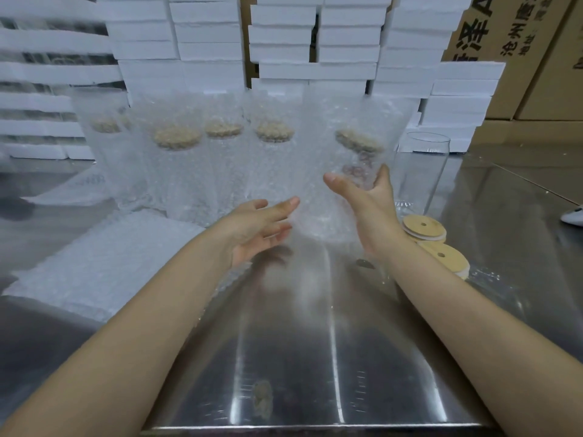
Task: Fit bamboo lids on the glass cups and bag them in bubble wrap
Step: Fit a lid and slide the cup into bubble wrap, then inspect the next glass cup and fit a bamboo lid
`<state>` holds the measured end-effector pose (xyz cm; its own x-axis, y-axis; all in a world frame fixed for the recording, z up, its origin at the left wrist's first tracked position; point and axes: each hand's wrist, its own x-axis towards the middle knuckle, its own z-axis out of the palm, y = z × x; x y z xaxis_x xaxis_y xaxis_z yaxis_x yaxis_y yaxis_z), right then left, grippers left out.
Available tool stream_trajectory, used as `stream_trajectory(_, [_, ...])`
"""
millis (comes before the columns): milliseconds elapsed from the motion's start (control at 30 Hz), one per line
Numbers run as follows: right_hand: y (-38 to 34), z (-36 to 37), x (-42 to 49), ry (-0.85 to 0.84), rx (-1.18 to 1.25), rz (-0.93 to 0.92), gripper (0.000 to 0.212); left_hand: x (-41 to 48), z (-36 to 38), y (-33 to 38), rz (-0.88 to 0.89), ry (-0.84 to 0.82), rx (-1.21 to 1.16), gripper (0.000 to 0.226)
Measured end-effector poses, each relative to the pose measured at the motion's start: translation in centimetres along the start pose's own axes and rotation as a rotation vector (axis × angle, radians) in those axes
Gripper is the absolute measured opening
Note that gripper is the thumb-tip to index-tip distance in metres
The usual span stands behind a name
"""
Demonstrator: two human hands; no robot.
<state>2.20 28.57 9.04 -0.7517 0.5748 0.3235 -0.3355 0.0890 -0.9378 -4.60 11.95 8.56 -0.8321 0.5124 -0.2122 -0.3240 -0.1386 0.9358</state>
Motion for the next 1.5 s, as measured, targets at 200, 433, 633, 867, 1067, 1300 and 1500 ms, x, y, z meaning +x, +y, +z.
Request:
stream_trajectory(200, [0.5,-0.1,0.1,-0.156,-0.112,0.079,0.115,1.2,-0.8,-0.9,0.047,0.111,0.229,0.016])
stream_trajectory(433, [0.4,-0.1,0.3,-0.193,-0.002,0.02,0.088,1.5,-1.5,-1.3,0.456,0.276,0.964,0.035])
stream_trajectory(633, [0.1,-0.6,0.2,-0.285,-0.171,-0.048,0.097,1.1,-0.8,-1.4,0.321,-0.132,0.859,0.06])
stream_trajectory(867, [0.9,0.1,-0.8,-0.469,-0.499,-0.032,0.122,1.2,-0.7,-1.3,0.313,-0.057,0.878,0.094])
stream_trajectory(1067, [1.6,0.7,-1.1,-0.541,-0.438,-0.111,0.09,-0.2,-0.6,1.2,0.375,-0.066,0.674,0.077])
stream_trajectory(1300, [3.6,5.3,-2.6,-0.301,-0.213,-0.229,0.046,-0.5,-0.2,1.6,0.446,0.084,0.412,0.058])
stream_trajectory(1500, [4.2,7.4,-2.5,-0.108,-0.364,-0.401,0.064,-0.2,-1.5,2.3,0.579,0.559,0.274,0.081])
